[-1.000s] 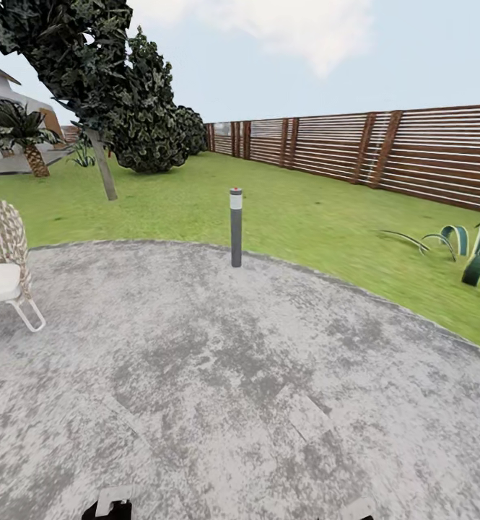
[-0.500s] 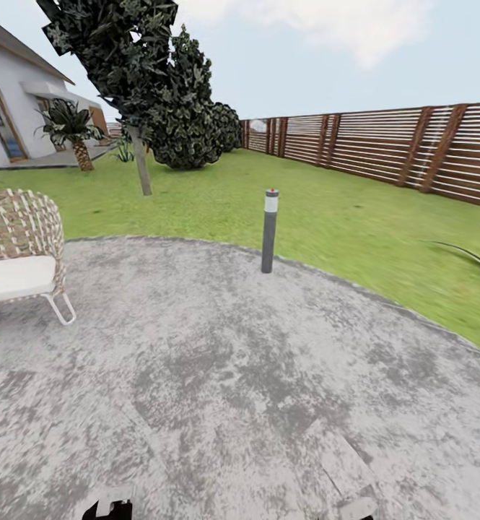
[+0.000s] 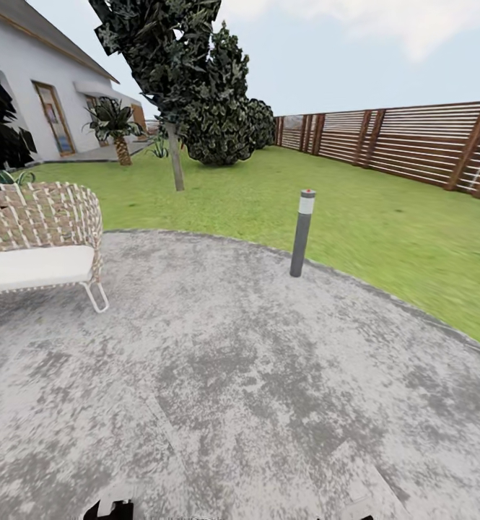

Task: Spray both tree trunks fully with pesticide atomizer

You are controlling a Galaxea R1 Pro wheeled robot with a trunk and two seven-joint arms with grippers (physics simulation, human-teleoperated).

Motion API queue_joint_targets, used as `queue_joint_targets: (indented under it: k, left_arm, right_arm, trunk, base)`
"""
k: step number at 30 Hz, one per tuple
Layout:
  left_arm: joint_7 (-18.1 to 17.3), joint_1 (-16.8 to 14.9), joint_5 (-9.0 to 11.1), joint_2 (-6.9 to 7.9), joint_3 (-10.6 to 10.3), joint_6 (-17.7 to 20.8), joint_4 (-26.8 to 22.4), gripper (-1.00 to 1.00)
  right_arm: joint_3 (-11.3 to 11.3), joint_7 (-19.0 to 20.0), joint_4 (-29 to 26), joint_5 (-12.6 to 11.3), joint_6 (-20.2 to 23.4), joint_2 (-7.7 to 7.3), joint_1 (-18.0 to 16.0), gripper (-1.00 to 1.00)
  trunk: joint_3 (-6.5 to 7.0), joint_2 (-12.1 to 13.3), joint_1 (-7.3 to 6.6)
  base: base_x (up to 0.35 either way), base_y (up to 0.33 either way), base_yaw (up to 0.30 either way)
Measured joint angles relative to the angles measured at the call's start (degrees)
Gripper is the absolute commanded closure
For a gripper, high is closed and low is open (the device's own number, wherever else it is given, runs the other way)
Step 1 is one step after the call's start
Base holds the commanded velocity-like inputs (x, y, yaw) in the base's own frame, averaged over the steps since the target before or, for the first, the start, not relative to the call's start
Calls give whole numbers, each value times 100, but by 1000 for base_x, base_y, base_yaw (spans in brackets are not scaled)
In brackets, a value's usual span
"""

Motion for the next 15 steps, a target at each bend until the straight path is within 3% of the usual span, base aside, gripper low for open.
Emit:
queue_joint_targets:
  k: [9,15]
  left_arm:
    - [-2,1,5,-1,-1,-11,1,100]
    - [1,1,8,-1,1,-8,8,100]
  right_arm:
    - [-4,0,0,1,0,0,0,-100]
    - [0,0,0,8,0,0,0,-100]
  trunk:
    - [-37,0,0]
    - [-62,0,-3]
  base:
    - [13,0,274]
    - [246,0,274]
